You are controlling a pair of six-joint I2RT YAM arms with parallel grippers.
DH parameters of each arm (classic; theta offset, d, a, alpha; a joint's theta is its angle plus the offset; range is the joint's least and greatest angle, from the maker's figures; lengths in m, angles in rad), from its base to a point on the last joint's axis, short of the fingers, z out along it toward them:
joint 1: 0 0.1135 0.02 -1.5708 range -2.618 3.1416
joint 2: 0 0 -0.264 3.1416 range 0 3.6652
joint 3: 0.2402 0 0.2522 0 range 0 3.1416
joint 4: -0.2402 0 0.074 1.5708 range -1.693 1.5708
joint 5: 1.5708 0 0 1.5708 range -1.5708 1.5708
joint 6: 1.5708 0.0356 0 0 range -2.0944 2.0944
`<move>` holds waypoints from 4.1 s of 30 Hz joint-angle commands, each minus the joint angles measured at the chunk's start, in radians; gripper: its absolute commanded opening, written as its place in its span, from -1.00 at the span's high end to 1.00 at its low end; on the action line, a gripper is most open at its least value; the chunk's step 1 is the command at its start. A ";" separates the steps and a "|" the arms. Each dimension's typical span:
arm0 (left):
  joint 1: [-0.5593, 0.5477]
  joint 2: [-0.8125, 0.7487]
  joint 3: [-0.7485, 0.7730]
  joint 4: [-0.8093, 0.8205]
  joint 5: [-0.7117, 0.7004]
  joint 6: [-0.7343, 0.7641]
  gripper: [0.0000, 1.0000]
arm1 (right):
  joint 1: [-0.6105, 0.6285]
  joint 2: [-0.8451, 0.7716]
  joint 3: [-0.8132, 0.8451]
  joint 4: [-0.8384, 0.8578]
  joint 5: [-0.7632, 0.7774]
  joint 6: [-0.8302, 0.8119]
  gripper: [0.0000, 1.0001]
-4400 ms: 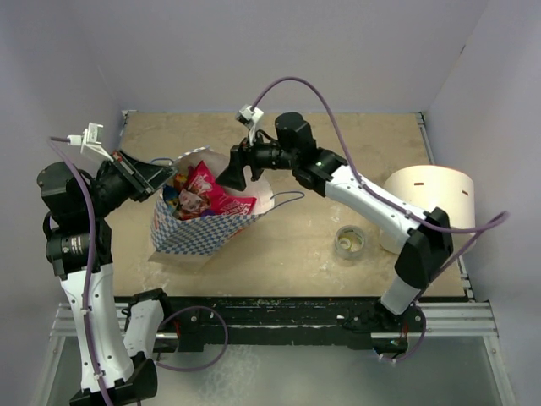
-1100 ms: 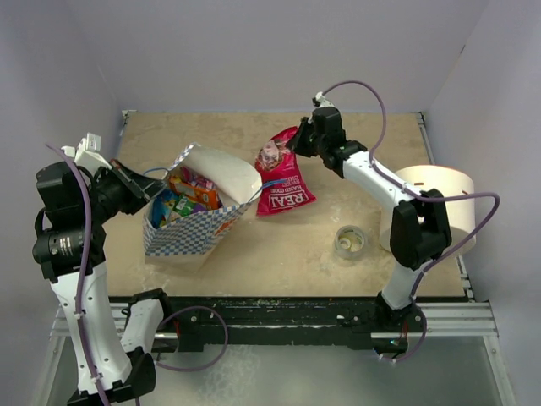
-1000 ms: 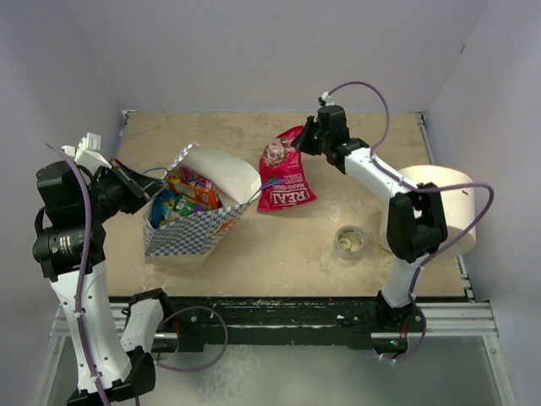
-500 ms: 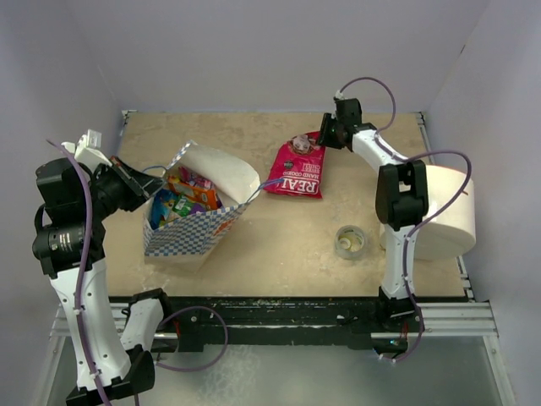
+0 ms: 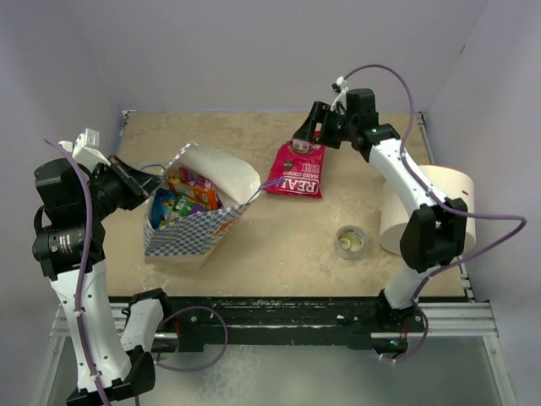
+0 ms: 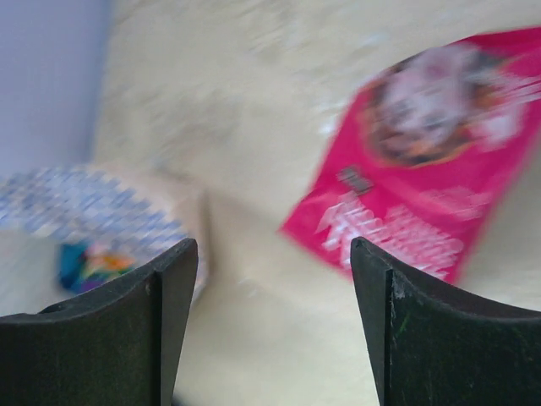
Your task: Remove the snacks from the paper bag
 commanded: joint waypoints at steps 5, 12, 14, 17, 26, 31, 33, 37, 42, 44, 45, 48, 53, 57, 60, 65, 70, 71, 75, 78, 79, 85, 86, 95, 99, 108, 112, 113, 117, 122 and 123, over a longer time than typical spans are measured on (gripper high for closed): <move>0.002 -0.047 -0.040 0.121 0.006 -0.061 1.00 | 0.193 -0.095 -0.137 0.062 -0.356 0.174 -0.53; 0.003 -0.060 -0.047 0.149 -0.018 -0.100 1.00 | 0.211 -0.129 -0.199 -0.100 -0.364 0.027 -0.33; 0.002 -0.064 -0.047 0.156 -0.033 -0.111 1.00 | 0.212 -0.146 -0.226 -0.107 -0.398 -0.002 -0.12; 0.002 -0.060 -0.043 0.178 -0.057 -0.137 1.00 | 0.220 -0.166 -0.249 -0.104 -0.475 -0.034 0.11; 0.002 0.063 0.032 0.356 -0.109 -0.172 1.00 | 0.336 -0.181 -0.258 -0.049 -0.515 -0.067 1.00; 0.002 0.192 0.156 0.418 -0.123 -0.134 1.00 | 0.452 -0.159 -0.184 -0.117 -0.433 -0.150 1.00; 0.002 0.231 0.210 0.425 -0.132 -0.109 1.00 | 0.494 -0.157 -0.168 -0.143 -0.406 -0.180 1.00; 0.002 0.271 0.260 0.435 -0.148 -0.058 1.00 | 0.540 -0.170 -0.152 -0.173 -0.391 -0.224 1.00; 0.002 0.267 0.236 0.527 -0.101 -0.027 1.00 | 0.577 -0.178 -0.134 -0.197 -0.397 -0.269 1.00; 0.003 0.268 0.222 0.557 -0.074 -0.039 1.00 | 0.601 -0.175 -0.119 -0.214 -0.402 -0.295 0.99; 0.002 0.268 0.214 0.565 -0.054 -0.049 1.00 | 0.611 -0.176 -0.112 -0.226 -0.395 -0.309 0.97; 0.003 0.233 0.152 0.564 0.003 -0.079 1.00 | 0.622 -0.188 -0.121 -0.267 -0.320 -0.326 0.92; 0.003 0.066 -0.065 0.572 0.071 -0.158 1.00 | 0.622 -0.240 -0.213 -0.298 -0.104 -0.346 0.77; 0.003 -0.033 -0.119 0.481 0.108 -0.186 1.00 | 0.623 -0.284 -0.217 -0.335 -0.007 -0.350 0.66; 0.003 -0.095 -0.129 0.445 0.110 -0.218 1.00 | 0.622 -0.304 -0.162 -0.322 0.073 -0.353 0.52; 0.003 -0.135 -0.132 0.418 0.113 -0.265 1.00 | 0.623 -0.327 -0.065 -0.224 0.151 -0.401 0.18; 0.002 -0.144 -0.139 0.405 0.113 -0.274 1.00 | 0.644 -0.360 -0.094 0.016 0.033 -0.404 -0.06; 0.002 -0.143 -0.140 0.405 0.119 -0.277 1.00 | 0.661 -0.361 -0.106 0.059 0.025 -0.404 -0.08; 0.003 -0.130 -0.141 0.401 0.148 -0.282 1.00 | 0.762 -0.363 -0.172 0.210 0.046 -0.450 -0.11; 0.002 -0.119 -0.139 0.394 0.159 -0.287 1.00 | 0.848 -0.346 -0.222 0.314 0.106 -0.512 -0.11; 0.002 -0.119 -0.142 0.391 0.159 -0.294 1.00 | 0.871 -0.334 -0.230 0.333 0.143 -0.529 -0.10; 0.002 -0.119 -0.160 0.377 0.179 -0.330 1.00 | 0.895 -0.288 -0.367 0.562 0.368 -0.567 0.04; 0.003 -0.117 -0.160 0.371 0.185 -0.335 1.00 | 0.896 -0.278 -0.380 0.588 0.384 -0.566 0.09; 0.002 -0.134 -0.165 0.341 0.195 -0.348 1.00 | 0.895 -0.108 -0.368 0.707 0.500 -0.646 0.23; 0.003 -0.157 -0.192 0.368 0.188 -0.376 1.00 | 0.894 -0.060 -0.354 0.710 0.639 -0.640 0.35; 0.002 -0.164 -0.196 0.383 0.202 -0.376 1.00 | 0.879 -0.036 -0.397 0.749 0.667 -0.641 0.44; 0.002 -0.172 -0.197 0.383 0.206 -0.369 1.00 | 0.875 -0.010 -0.395 0.744 0.665 -0.631 0.43; 0.002 -0.174 -0.196 0.382 0.208 -0.369 1.00 | 0.874 -0.003 -0.394 0.744 0.665 -0.627 0.42; 0.002 -0.178 -0.196 0.381 0.222 -0.367 1.00 | 0.873 0.016 -0.379 0.742 0.655 -0.616 0.38; 0.002 -0.178 -0.191 0.380 0.232 -0.367 1.00 | 0.871 0.055 -0.362 0.733 0.678 -0.587 0.30; 0.002 -0.177 -0.189 0.381 0.234 -0.366 1.00 | 0.871 0.061 -0.364 0.735 0.706 -0.578 0.27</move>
